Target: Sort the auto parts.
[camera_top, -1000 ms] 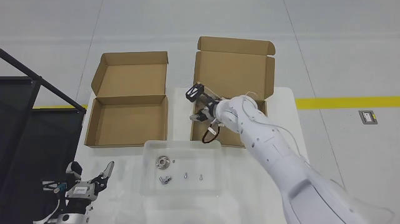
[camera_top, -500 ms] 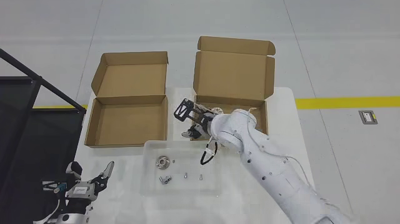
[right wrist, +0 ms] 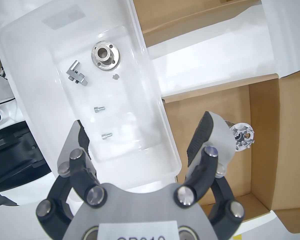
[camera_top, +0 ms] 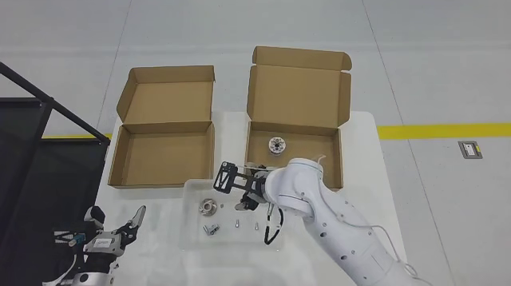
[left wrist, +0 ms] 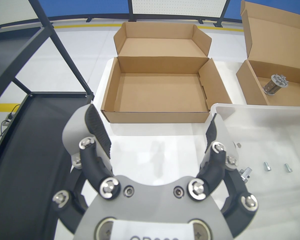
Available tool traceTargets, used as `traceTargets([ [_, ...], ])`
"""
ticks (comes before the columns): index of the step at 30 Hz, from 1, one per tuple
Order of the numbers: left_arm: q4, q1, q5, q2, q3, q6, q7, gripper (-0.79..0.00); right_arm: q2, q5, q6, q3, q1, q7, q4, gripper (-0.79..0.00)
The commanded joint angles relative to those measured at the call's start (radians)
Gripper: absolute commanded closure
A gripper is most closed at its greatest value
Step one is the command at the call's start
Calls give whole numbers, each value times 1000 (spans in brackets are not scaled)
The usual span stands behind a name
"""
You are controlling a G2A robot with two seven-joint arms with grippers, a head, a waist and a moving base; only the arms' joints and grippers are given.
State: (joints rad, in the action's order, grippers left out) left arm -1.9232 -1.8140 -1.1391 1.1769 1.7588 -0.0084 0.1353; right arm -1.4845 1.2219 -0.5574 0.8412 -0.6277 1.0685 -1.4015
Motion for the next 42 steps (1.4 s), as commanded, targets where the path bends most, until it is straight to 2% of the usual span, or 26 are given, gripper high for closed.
traceTargets([
  [1,0,0,0,0,0,0,0,-785,0,0,-1,0,0,0,0,-785],
  [5,0,0,0,0,0,0,0,-785,0,0,-1,0,0,0,0,-785],
  [9,0,0,0,0,0,0,0,-785,-4,39,39,-34,-34,-51,-1,-785],
  [15,0,0,0,0,0,0,0,-785,-25,165,247,-128,-89,-40,-42,-785],
  [19,0,0,0,0,0,0,0,-785,-53,231,403,-201,-98,80,-36,-785],
  [21,0,0,0,0,0,0,0,-785,-75,223,477,-227,-80,128,-4,-785],
  [24,0,0,0,0,0,0,0,-785,-111,165,532,-255,-48,131,72,-785],
  [37,0,0,0,0,0,0,0,-785,-118,155,541,-259,-39,133,89,-785],
  [39,0,0,0,0,0,0,0,-785,-119,140,555,-240,-48,90,111,-785],
  [42,0,0,0,0,0,0,0,-785,-129,111,634,-220,-70,18,132,-785],
])
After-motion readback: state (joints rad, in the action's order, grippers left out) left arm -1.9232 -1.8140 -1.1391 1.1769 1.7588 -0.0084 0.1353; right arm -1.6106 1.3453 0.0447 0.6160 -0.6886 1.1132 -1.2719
